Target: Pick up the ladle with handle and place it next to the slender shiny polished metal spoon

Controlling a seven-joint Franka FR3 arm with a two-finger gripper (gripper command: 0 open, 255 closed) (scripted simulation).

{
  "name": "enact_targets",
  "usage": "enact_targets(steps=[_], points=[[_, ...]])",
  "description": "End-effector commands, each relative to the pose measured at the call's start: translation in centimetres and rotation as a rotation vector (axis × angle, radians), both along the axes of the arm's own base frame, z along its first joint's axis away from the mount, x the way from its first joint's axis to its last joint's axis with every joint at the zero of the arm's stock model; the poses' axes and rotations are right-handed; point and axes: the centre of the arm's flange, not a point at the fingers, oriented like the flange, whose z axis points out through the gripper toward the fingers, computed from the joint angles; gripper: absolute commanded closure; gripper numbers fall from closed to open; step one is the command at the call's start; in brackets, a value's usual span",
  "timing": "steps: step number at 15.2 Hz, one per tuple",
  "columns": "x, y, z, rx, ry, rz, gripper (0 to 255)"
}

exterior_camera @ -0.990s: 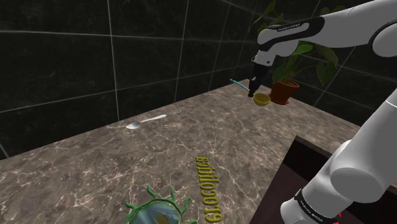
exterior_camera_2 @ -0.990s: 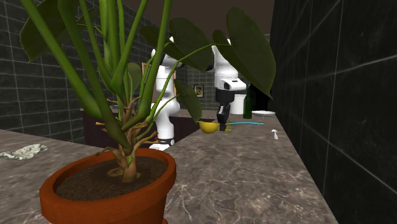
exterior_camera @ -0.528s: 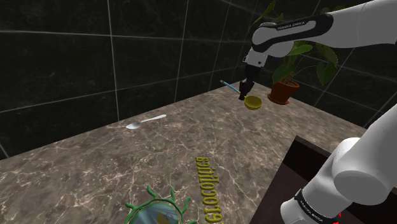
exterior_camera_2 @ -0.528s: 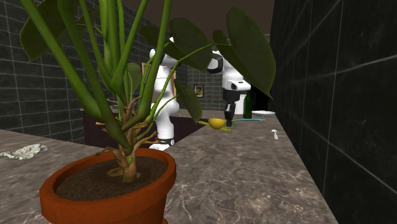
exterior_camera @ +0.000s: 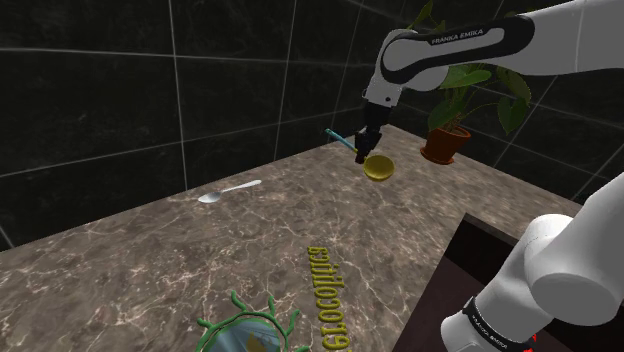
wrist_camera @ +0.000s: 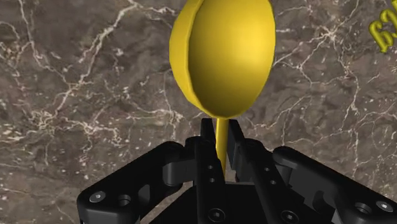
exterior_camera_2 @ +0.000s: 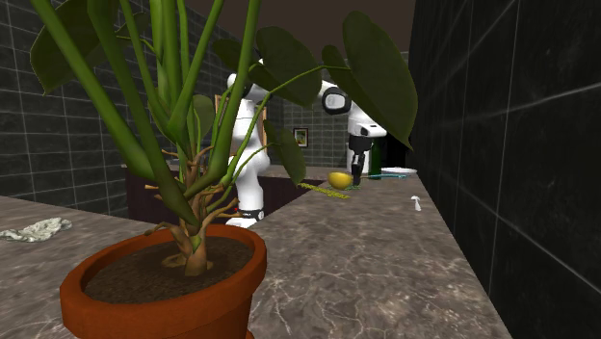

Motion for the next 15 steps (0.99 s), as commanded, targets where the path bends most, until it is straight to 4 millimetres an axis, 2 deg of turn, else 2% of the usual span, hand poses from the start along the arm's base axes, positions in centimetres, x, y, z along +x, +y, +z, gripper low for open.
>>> enact_targets(steps=[1, 15], points=[[-0.2, 2.6, 0.1, 0.000, 0.000, -0.002, 255], [-0.9, 21.1, 0.1, 0.000, 0.000, -0.002, 255]])
